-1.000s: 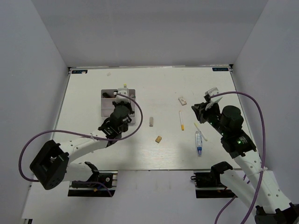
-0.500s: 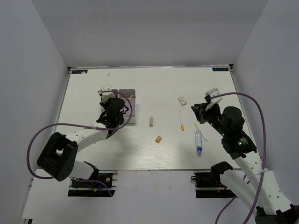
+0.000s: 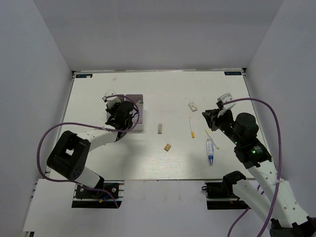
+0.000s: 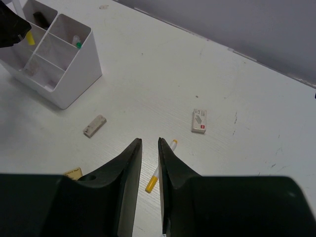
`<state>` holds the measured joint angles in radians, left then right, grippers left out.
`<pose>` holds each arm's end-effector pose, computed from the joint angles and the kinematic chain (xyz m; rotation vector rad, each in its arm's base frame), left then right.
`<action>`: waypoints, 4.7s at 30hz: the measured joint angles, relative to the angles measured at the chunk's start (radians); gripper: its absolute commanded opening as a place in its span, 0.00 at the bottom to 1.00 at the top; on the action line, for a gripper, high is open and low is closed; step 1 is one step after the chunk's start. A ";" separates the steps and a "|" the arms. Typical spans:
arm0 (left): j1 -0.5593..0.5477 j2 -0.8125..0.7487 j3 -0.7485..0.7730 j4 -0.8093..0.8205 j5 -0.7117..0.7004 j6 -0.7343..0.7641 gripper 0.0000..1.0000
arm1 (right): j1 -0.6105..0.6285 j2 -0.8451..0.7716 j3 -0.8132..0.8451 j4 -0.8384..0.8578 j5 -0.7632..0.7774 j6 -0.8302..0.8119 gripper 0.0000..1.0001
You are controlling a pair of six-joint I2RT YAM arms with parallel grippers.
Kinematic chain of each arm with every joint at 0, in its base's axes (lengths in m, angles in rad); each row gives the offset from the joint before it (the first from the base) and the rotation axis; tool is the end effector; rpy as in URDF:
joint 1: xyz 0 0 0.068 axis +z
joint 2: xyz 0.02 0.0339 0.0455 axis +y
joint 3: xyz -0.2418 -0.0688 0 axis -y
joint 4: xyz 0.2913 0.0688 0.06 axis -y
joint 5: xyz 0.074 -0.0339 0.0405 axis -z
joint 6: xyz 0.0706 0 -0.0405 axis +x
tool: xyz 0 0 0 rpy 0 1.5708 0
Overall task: Sort the stationery into containers
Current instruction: Place the pen in the storage box, then pick up the pen from the center of the board, then place the pen in the storage box.
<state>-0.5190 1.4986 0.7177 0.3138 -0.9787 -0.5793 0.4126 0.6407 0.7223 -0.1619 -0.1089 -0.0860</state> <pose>0.3355 -0.1242 0.1412 -0.6226 1.7219 0.2312 0.2308 0.1094 0.3300 -0.4903 1.5875 0.3382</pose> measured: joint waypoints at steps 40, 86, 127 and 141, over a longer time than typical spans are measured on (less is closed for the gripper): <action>-0.006 -0.601 0.175 -0.582 0.824 0.085 1.00 | 0.001 0.663 0.296 -0.158 -0.063 -0.030 0.49; 0.006 -1.138 -0.040 -0.676 0.896 0.217 1.00 | -0.017 1.260 0.550 -0.403 -0.042 -0.112 0.00; 0.143 -1.351 -0.106 -0.569 1.021 0.288 1.00 | 0.432 1.640 1.532 -0.161 -0.623 -0.467 0.00; 0.170 -1.361 -0.119 -0.564 1.062 0.291 1.00 | 0.468 1.823 1.627 0.045 -0.618 -0.346 0.00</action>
<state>-0.3492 0.1379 0.5987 -0.2504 0.0830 -0.2886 0.8806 2.4638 2.3493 -0.1173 -0.7273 -0.4316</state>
